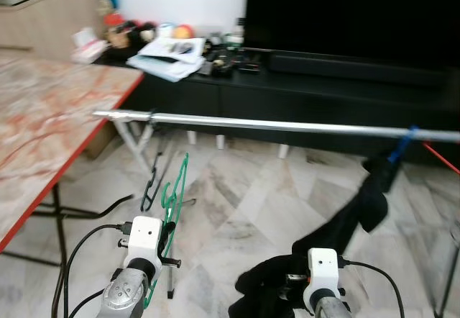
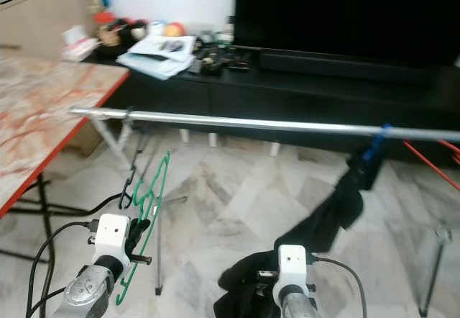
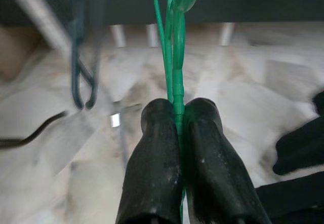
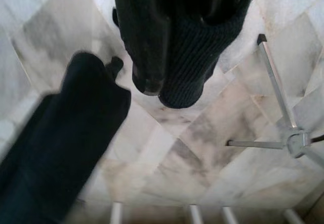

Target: Hang hanger

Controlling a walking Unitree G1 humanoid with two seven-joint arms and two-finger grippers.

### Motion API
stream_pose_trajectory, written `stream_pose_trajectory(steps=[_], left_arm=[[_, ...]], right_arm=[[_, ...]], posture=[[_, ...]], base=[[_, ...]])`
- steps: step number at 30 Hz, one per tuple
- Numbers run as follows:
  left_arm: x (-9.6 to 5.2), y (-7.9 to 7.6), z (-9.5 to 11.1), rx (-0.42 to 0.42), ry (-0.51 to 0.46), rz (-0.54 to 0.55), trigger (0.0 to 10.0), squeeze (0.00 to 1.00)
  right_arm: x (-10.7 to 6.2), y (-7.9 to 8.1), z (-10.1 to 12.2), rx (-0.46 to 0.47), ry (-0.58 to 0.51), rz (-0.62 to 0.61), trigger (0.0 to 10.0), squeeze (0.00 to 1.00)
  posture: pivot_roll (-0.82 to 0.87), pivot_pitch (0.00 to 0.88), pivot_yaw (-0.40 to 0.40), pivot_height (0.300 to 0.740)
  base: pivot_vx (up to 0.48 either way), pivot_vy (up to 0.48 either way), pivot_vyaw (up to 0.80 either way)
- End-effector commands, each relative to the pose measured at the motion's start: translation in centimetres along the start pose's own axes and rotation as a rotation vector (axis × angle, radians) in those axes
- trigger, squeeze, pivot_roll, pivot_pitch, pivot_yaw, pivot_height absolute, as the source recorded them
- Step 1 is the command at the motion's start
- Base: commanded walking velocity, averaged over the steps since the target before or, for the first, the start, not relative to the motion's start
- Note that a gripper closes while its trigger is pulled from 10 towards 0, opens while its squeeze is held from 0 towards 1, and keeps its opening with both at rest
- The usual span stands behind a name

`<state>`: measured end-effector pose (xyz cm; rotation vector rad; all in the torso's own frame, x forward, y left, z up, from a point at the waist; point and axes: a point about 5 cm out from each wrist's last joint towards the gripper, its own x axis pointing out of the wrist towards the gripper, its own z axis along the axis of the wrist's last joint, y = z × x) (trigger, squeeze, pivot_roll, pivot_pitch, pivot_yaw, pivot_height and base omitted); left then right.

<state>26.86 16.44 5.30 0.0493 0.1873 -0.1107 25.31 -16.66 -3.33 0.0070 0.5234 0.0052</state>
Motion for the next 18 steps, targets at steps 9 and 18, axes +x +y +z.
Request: stream_pose_trajectory(steps=[9, 18], left_arm=[[-0.17, 0.35, 0.06, 0.013, -0.005, 0.003, 10.0, 0.0], [-0.25, 0.4, -0.05, 0.018, 0.001, 0.004, 10.0, 0.0]], right_arm=[[0.21, 0.12, 0.59, -0.003, -0.018, 0.006, 10.0, 0.0], [0.19, 0.12, 0.7, -0.008, -0.03, 0.004, 10.0, 0.0]], posture=[[-0.04, 0.063, 0.04, 0.74], [-0.04, 0.067, 0.041, 0.74]], base=[[0.0, 0.0, -0.8], [0.0, 0.0, -0.45]])
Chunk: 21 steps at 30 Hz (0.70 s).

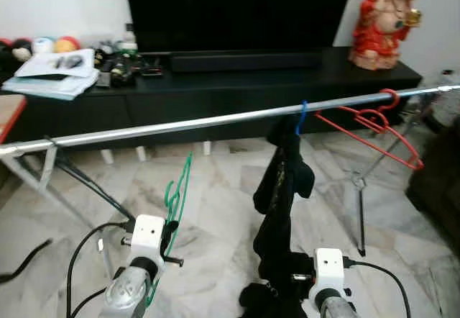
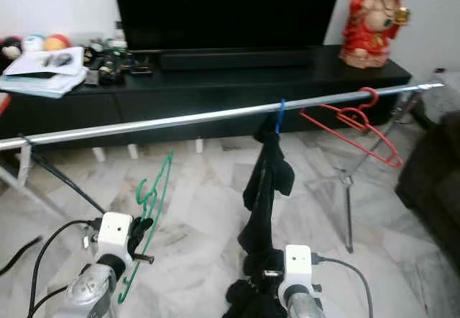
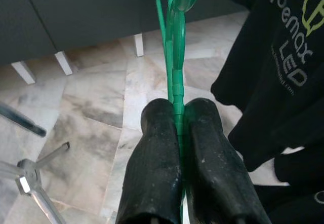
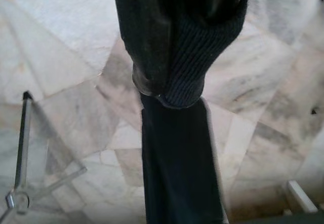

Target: Hang hanger

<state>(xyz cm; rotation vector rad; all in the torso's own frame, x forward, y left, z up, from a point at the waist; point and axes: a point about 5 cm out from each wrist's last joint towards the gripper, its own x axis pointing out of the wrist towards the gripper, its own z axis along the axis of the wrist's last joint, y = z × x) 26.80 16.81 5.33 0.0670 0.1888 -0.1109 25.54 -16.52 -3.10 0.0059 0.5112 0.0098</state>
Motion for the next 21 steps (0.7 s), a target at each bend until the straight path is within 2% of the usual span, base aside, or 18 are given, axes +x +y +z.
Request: stream_pose_trajectory(steps=[1, 11, 21], left_arm=[[-0.14, 0.04, -0.04, 0.001, -0.001, 0.002, 10.0, 0.0], [-0.3, 0.11, -0.22, 0.005, 0.009, -0.001, 10.0, 0.0], [-0.37, 0.07, -0.26, 0.003, 0.011, 0.001, 10.0, 0.0]], right_arm=[[0.1, -0.03, 0.39, -0.006, -0.018, 0.0, 10.0, 0.0], [0.08, -0.04, 0.43, -0.004, -0.024, -0.001, 10.0, 0.0], [0.11, -0.38, 0.5, -0.003, -0.023, -0.014, 10.0, 0.0]], posture=[[-0.04, 0.067, 0.041, 0.74], [-0.04, 0.075, 0.042, 0.74], [-0.04, 0.077, 0.04, 0.74]], base=[[0.0, 0.0, 0.0], [0.0, 0.0, 0.0], [-0.285, 0.0, 0.0]])
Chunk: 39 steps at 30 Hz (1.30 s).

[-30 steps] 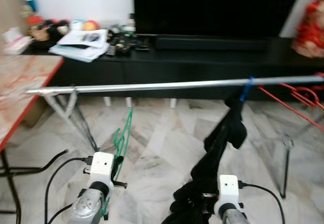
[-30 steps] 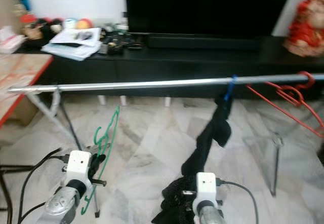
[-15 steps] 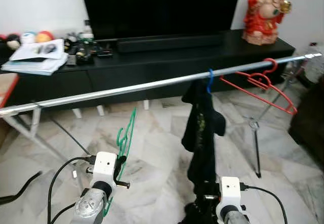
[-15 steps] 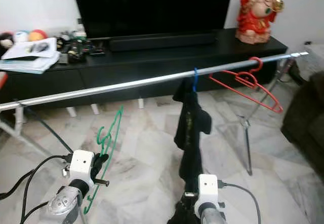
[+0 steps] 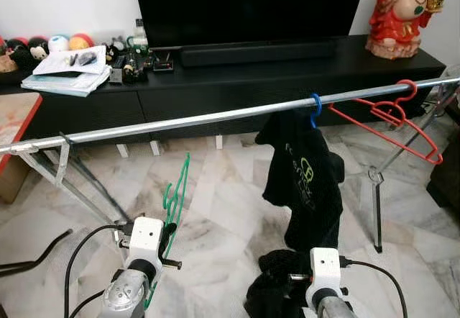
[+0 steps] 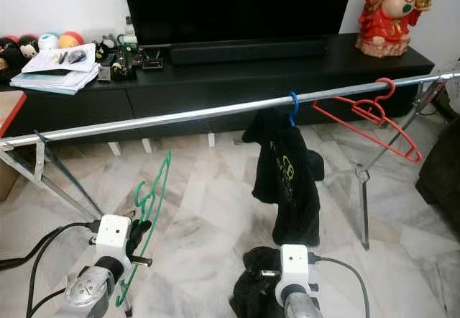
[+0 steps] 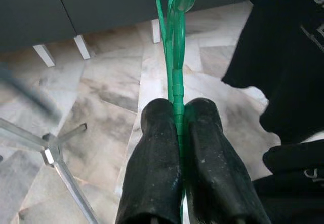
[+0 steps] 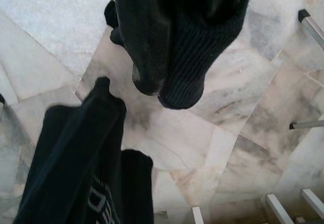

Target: Hang hanger

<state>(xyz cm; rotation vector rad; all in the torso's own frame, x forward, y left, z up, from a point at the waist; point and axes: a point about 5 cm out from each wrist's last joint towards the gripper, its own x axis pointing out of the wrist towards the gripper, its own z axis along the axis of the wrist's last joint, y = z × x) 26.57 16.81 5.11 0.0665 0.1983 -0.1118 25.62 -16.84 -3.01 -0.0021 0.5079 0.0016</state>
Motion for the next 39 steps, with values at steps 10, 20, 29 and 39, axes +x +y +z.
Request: stream_pose_trajectory(steps=[10, 20, 29, 39], left_arm=[[-0.21, 0.14, 0.0, 0.003, 0.002, 0.005, 10.0, 0.0], [-0.19, 0.12, 0.02, 0.003, 0.001, 0.002, 10.0, 0.0], [-0.18, 0.09, 0.0, 0.004, 0.003, 0.001, 10.0, 0.0], [-0.16, 0.0, -0.05, 0.005, 0.007, -0.003, 10.0, 0.0]], right_arm=[[0.16, -0.08, 0.5, 0.002, -0.021, -0.004, 10.0, 0.0], [0.17, -0.1, 0.51, 0.002, -0.021, -0.008, 10.0, 0.0], [0.24, -0.09, 0.71, 0.001, -0.027, -0.008, 10.0, 0.0], [0.35, -0.19, 1.03, -0.002, -0.037, -0.009, 10.0, 0.0]], posture=[[-0.04, 0.077, 0.039, 0.74], [-0.04, 0.076, 0.04, 0.74], [-0.04, 0.075, 0.039, 0.74], [-0.04, 0.073, 0.04, 0.74]], base=[[-0.318, 0.0, 0.0], [-0.324, 0.0, 0.0], [-0.331, 0.0, 0.0], [-0.335, 0.0, 0.0]])
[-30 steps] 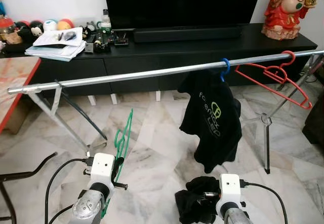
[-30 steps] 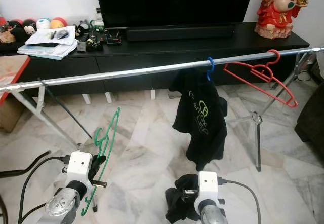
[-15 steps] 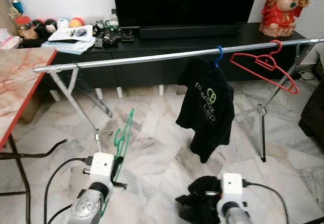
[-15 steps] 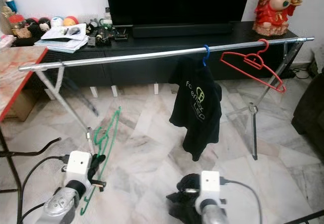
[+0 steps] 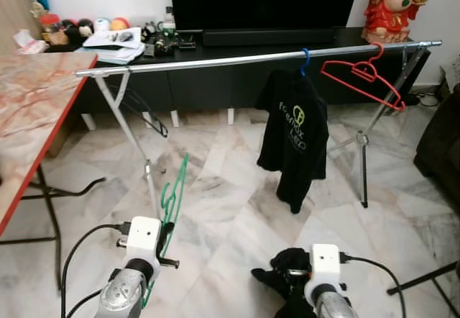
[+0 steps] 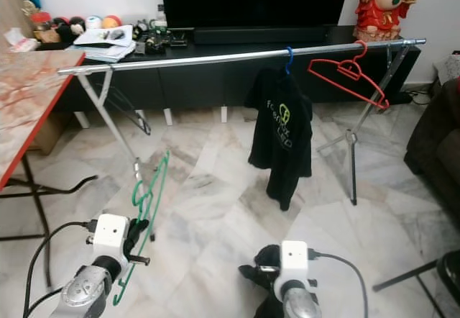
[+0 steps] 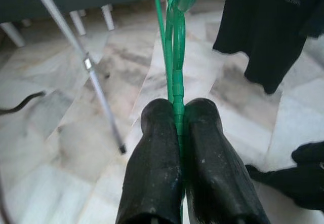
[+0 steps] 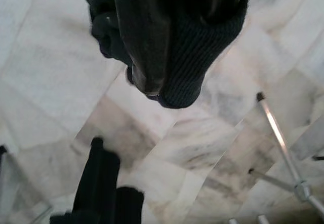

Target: Hang hanger

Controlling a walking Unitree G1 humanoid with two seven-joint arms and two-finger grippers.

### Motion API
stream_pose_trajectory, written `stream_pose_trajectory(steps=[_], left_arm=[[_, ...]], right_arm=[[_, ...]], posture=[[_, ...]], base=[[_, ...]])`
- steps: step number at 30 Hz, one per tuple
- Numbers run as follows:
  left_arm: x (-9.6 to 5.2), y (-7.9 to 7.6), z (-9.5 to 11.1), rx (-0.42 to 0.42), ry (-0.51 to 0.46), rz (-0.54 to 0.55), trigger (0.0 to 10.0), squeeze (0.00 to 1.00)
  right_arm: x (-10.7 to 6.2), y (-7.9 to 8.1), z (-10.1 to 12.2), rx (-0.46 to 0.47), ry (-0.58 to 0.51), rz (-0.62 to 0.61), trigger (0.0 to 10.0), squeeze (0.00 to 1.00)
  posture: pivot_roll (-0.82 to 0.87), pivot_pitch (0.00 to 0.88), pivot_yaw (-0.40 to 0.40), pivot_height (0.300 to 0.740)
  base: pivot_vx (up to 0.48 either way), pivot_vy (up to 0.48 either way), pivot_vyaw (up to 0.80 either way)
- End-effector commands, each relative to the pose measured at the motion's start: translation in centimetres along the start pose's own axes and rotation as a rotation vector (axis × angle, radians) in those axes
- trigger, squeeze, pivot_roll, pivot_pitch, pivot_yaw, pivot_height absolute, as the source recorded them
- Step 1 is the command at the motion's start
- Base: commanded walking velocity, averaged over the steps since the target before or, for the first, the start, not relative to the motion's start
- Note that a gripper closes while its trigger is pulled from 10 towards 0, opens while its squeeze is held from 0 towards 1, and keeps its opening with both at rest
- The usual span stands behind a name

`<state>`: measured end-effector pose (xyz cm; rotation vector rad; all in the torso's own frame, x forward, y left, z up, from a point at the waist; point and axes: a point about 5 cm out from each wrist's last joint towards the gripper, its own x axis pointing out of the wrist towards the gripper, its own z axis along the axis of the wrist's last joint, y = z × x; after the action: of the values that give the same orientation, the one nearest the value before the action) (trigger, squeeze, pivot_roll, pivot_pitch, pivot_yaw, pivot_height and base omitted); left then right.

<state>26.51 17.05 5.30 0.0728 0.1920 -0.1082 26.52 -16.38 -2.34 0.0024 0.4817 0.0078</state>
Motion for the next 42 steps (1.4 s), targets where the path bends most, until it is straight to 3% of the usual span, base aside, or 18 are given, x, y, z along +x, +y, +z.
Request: stream_pose_trajectory(steps=[1, 12, 19, 25, 29, 30, 31, 35, 38, 39, 42], left_arm=[[0.0, -0.2, -0.2, 0.003, 0.015, -0.011, 10.0, 0.0], [0.0, -0.3, -0.4, 0.006, 0.024, -0.018, 10.0, 0.0], [0.1, -0.8, -0.5, -0.001, 0.044, -0.074, 10.0, 0.0], [0.1, -0.8, -0.5, 0.044, 0.068, -0.138, 10.0, 0.0], [0.4, -0.4, -0.5, 0.217, 0.164, -0.317, 10.0, 0.0], [0.3, 0.1, -1.1, 0.318, 0.251, -0.398, 10.0, 0.0], [0.3, 0.2, -1.2, 0.337, 0.27, -0.414, 10.0, 0.0], [-0.7, 0.9, -1.9, 0.542, 0.414, -0.651, 10.0, 0.0], [-0.9, 1.0, -1.5, 0.573, 0.448, -0.74, 10.0, 0.0], [-1.0, 0.8, -0.8, 0.581, 0.461, -0.82, 10.0, 0.0], [-1.0, 0.5, -0.2, 0.595, 0.475, -0.885, 10.0, 0.0]], right_arm=[[-0.1, -0.7, 0.2, -0.006, -0.016, -0.016, 10.0, 0.0], [0.1, -0.5, 0.6, -0.007, -0.027, -0.012, 10.0, 0.0], [0.3, -0.5, 1.1, -0.012, -0.039, -0.007, 10.0, 0.0], [0.6, -0.5, 1.9, -0.019, -0.056, -0.002, 10.0, 0.0], [1.2, -0.6, 3.6, -0.04, -0.094, 0.001, 10.0, 0.0], [1.5, -0.8, 4.4, -0.046, -0.111, -0.004, 10.0, 0.0], [1.5, -0.9, 4.6, -0.047, -0.115, -0.005, 10.0, 0.0], [2.2, -1.4, 6.9, -0.068, -0.161, -0.016, 10.0, 0.0], [2.4, -1.6, 8.0, -0.088, -0.183, -0.016, 10.0, 0.0], [2.6, -1.6, 8.8, -0.099, -0.195, -0.014, 10.0, 0.0], [2.7, -1.6, 9.3, -0.108, -0.2, -0.012, 10.0, 0.0]], posture=[[-0.04, 0.071, 0.041, 0.74], [-0.04, 0.065, 0.042, 0.74], [-0.03, 0.067, 0.041, 0.74], [-0.03, 0.069, 0.04, 0.74], [-0.03, 0.068, 0.04, 0.74], [-0.02, 0.068, 0.04, 0.74], [-0.02, 0.068, 0.04, 0.74], [-0.02, 0.066, 0.04, 0.74], [-0.02, 0.065, 0.037, 0.74], [-0.02, 0.065, 0.035, 0.74], [-0.02, 0.063, 0.033, 0.74]], base=[[0.0, 0.0, 0.0], [0.0, 0.0, 0.0], [0.0, 0.0, 0.0], [0.0, 0.0, 0.0], [0.0, 0.0, 0.0], [0.0, 0.0, 0.0], [0.0, 0.0, 0.0], [0.0, 0.0, 0.0], [0.0, 0.0, 0.0], [0.0, 0.0, 0.0], [0.0, 0.0, 0.0]])
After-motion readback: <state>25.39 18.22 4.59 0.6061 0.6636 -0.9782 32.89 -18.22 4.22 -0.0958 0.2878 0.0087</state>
